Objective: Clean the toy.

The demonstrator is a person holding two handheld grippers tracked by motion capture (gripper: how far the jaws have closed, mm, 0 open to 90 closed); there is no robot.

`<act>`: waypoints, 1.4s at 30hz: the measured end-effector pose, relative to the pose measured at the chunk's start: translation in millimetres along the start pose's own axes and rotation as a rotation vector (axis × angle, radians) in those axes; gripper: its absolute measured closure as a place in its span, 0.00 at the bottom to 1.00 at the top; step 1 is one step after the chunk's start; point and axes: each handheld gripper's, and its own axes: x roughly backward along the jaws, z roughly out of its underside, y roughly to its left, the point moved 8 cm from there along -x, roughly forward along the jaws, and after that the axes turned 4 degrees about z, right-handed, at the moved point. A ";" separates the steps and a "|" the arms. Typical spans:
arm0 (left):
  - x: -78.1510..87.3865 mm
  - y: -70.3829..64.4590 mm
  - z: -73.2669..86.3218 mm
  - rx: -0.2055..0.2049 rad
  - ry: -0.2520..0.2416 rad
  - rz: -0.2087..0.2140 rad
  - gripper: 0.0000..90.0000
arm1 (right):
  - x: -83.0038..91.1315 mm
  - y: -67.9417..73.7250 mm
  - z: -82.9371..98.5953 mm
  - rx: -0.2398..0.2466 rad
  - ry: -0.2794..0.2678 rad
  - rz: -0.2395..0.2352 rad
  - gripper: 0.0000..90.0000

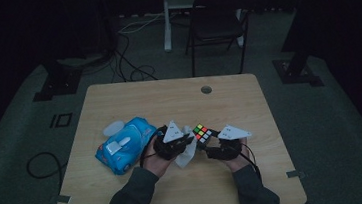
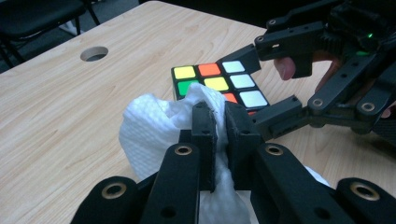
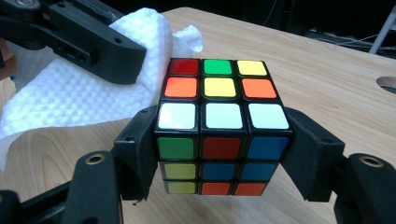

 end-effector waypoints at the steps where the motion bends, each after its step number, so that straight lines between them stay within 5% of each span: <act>1: 0.0 -0.1 -0.1 -0.001 0.000 0.000 0.94 | 0.1 0.1 -0.1 0.000 0.000 0.000 0.39; 27: -21.2 -2.0 20.2 0.006 0.056 0.001 0.94 | 3.2 -7.1 -2.3 -0.021 -0.014 0.029 0.39; 42: -37.1 -21.1 23.0 -0.016 0.081 0.036 0.94 | 4.5 -13.5 -2.0 -0.039 -0.019 0.055 0.39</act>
